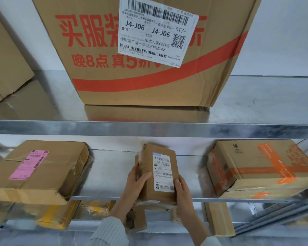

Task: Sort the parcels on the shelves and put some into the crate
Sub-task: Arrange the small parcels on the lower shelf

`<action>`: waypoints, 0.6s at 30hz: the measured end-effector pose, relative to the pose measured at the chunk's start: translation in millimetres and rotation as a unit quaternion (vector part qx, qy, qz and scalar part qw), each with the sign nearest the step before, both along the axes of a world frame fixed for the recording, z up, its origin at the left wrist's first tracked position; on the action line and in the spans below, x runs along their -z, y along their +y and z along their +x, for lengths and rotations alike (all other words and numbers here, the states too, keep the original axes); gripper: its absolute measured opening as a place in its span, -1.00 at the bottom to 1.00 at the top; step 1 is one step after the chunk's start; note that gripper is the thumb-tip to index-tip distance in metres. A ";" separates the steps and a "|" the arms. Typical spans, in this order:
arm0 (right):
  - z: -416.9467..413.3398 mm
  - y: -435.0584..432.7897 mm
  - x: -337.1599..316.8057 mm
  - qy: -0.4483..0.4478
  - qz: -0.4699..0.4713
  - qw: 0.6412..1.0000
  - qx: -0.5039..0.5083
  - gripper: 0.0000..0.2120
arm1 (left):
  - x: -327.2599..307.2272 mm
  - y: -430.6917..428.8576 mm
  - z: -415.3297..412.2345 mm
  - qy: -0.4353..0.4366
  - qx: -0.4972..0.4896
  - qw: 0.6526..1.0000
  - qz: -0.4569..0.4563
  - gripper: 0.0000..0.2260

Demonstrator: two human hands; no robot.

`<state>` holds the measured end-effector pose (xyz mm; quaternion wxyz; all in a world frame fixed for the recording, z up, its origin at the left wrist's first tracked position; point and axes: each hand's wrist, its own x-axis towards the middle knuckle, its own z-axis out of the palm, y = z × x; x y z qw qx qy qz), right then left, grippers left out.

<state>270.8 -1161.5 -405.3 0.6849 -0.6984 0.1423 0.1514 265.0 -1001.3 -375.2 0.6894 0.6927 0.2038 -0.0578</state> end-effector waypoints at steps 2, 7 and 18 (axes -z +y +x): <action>-0.6 4.0 1.3 0.005 0.001 1.000 0.008 -0.73 | -0.8 4.0 2.2 0.000 0.015 1.000 0.001 -0.16; 0.7 14.2 -2.5 0.016 0.020 0.999 0.021 -0.79 | -2.9 14.9 0.3 0.025 0.014 0.999 0.026 -0.61; 4.2 45.3 -0.1 -0.016 -0.018 1.000 0.009 -0.68 | 20.7 52.4 -10.5 0.061 -0.026 0.997 0.048 -0.70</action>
